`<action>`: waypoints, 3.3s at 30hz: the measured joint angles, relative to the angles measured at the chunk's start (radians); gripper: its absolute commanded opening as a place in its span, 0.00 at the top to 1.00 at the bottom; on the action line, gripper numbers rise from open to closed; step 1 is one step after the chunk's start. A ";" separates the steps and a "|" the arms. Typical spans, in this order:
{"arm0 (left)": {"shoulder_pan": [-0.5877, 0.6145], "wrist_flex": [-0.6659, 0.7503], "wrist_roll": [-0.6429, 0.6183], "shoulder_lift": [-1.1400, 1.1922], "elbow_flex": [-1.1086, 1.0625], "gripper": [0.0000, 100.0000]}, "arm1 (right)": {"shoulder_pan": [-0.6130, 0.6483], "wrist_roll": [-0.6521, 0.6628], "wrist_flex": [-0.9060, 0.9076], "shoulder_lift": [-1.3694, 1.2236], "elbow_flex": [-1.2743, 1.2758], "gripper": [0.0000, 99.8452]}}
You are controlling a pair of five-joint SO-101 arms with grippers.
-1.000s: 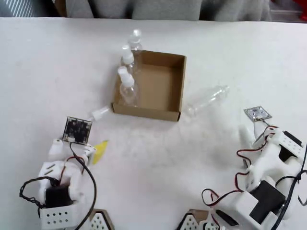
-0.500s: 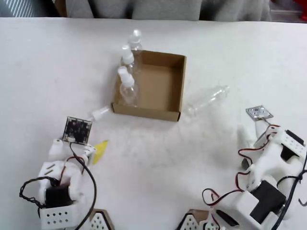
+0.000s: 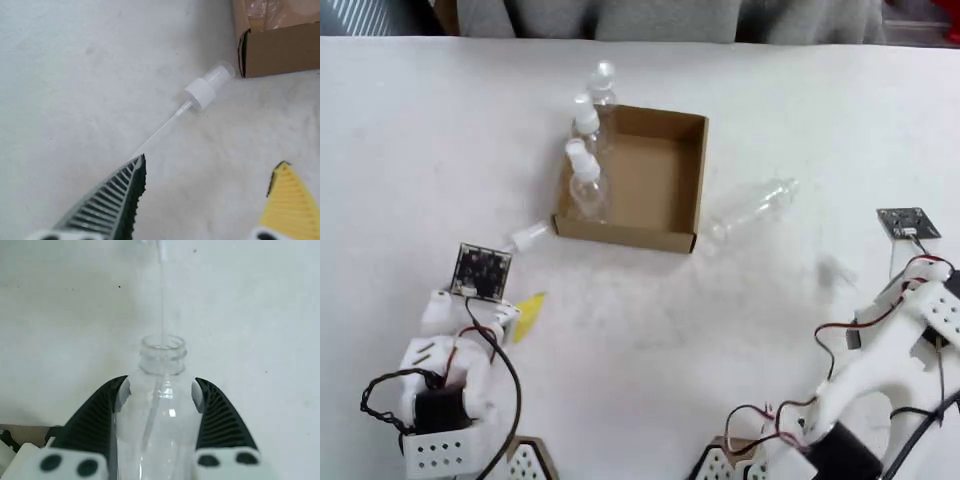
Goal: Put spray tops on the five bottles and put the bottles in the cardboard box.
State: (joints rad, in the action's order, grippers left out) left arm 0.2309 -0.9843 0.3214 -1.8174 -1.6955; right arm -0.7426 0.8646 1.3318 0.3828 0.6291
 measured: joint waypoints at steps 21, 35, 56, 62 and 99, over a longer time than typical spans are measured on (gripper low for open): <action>-0.193 -0.023 -0.101 0.000 0.146 0.62 | -0.249 0.002 -0.026 0.470 0.094 0.98; -0.746 0.046 -0.439 0.385 0.520 0.62 | -0.434 0.000 -0.390 0.063 0.035 0.98; -1.177 0.723 -0.982 1.709 1.054 0.62 | -0.468 0.000 -0.396 -0.304 -0.311 0.98; -1.218 0.723 -1.053 1.953 1.246 0.62 | -0.468 0.000 -0.396 -0.310 -0.311 0.98; -1.166 0.100 -1.155 3.316 3.178 0.69 | -0.468 0.002 -0.371 -0.310 -0.284 0.98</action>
State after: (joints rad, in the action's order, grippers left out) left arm -0.9352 -0.8846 -0.8339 1.4983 1.4822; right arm -1.2106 0.8661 0.9605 0.0729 0.3452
